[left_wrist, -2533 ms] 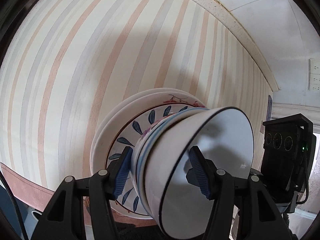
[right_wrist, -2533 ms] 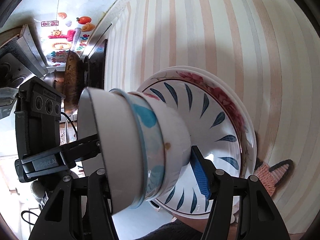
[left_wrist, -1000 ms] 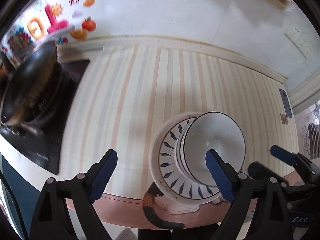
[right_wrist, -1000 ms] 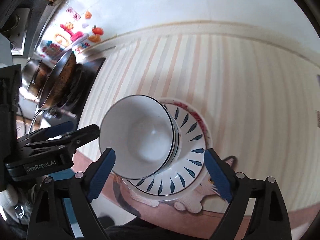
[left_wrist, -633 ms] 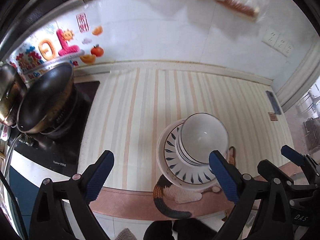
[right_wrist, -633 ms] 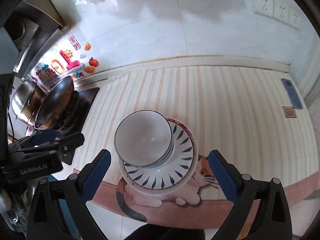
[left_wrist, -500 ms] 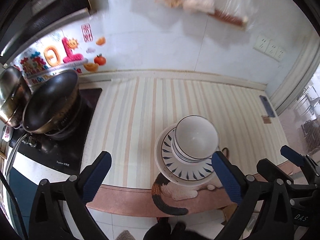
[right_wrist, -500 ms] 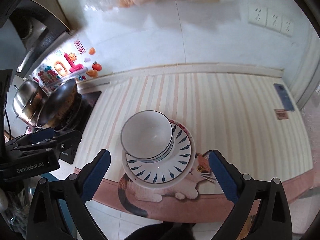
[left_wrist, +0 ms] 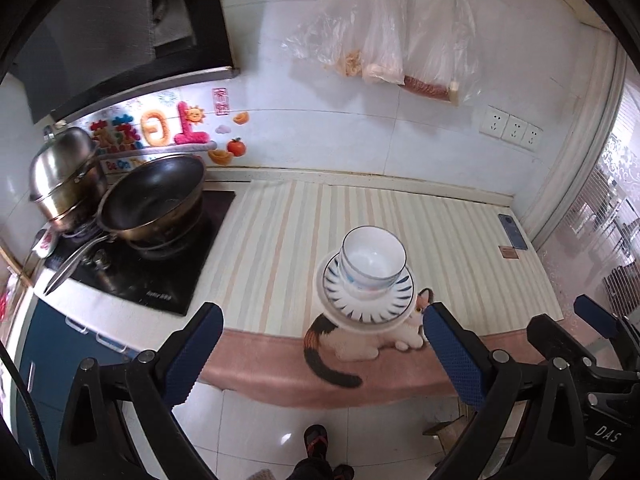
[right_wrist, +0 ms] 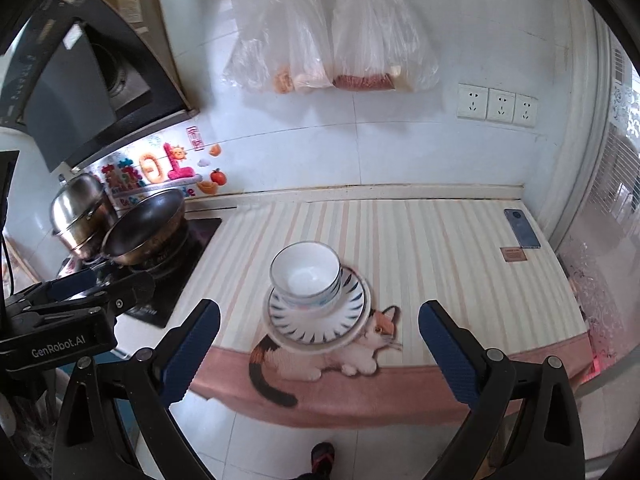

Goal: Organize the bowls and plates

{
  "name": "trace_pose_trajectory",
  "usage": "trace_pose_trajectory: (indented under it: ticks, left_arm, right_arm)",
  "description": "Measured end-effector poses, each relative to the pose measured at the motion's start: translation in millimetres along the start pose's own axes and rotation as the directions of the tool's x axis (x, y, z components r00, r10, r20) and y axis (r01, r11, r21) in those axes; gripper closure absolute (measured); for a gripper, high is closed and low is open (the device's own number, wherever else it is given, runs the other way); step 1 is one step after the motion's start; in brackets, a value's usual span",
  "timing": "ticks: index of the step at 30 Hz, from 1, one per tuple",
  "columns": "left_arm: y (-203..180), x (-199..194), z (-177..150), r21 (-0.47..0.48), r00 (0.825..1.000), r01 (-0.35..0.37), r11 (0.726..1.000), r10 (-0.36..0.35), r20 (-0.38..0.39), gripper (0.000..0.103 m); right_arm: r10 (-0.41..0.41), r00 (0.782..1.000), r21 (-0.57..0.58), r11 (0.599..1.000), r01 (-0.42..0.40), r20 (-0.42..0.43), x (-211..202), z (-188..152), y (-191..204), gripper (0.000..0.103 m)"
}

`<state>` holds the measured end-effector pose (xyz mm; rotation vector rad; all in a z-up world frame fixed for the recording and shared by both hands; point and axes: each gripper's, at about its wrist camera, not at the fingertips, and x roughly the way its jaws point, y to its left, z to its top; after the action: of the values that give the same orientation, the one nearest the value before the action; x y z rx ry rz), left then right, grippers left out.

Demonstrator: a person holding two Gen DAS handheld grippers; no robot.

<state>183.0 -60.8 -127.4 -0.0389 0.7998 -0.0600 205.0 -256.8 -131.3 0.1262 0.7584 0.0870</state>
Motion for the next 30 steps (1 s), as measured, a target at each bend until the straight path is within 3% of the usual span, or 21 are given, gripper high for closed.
trace_pose_trajectory:
  ticks: [8, 17, 30]
  left_arm:
    - [6.7, -59.8, -31.7, -0.009, 0.997, -0.047, 0.999, 0.048, 0.068, 0.000]
    - [17.1, -95.7, -56.0, 0.026, 0.991, -0.073, 0.997, 0.070, 0.116, 0.000]
    - [29.6, -116.4, -70.2, 0.041, 0.988, -0.058, 0.997, 0.051, 0.146, 0.000]
  right_arm:
    - [-0.003, 0.999, -0.019, 1.000, 0.004, 0.043, -70.8, -34.6, 10.8, 0.001]
    - [-0.023, 0.993, -0.013, 1.000, 0.025, 0.118, -131.8, -60.5, 29.2, 0.001]
    - [-0.057, 0.987, 0.004, 0.998, 0.057, 0.152, -158.7, -73.9, 49.9, 0.001]
